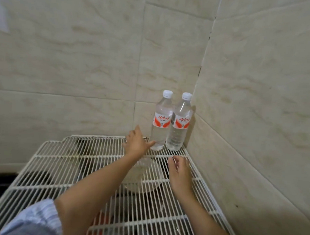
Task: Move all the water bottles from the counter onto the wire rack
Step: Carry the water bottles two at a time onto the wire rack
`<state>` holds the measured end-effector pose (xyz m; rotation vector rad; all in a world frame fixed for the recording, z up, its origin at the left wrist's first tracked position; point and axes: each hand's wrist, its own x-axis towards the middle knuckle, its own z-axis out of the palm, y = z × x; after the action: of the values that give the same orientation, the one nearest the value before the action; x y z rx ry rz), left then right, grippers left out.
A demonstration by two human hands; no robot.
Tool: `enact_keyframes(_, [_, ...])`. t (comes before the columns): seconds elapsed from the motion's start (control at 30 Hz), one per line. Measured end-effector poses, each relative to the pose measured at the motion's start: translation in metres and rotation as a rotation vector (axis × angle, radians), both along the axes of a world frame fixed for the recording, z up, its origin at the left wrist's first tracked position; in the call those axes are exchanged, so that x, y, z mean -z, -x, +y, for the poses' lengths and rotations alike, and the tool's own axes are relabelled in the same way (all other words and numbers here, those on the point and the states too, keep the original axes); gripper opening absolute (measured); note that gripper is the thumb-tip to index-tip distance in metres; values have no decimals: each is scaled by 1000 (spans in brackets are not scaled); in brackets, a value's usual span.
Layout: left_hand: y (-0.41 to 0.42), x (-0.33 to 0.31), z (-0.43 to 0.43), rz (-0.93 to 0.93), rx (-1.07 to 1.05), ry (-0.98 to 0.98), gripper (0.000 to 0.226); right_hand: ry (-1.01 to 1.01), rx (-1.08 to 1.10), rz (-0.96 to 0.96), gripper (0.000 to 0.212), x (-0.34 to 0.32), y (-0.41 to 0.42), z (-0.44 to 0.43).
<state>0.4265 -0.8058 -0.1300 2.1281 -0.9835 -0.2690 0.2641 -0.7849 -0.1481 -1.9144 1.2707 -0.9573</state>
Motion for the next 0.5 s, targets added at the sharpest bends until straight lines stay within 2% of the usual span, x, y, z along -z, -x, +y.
enact_keyframes(0.07, [-24,0,39,-87,-43,-38,79,66,-108,137,30,0,-6,1])
enact_keyframes(0.17, [-59,-3,115,-202,-155,-73,60,123,-289,306,29,-5,-33,9])
enact_keyframes(0.33, [-75,0,283,-367,-410,-179,49,124,-643,385,21,-10,-118,78])
enact_keyframes(0.5, [-51,12,448,-359,-757,-256,46,186,-1000,358,33,-18,-168,205])
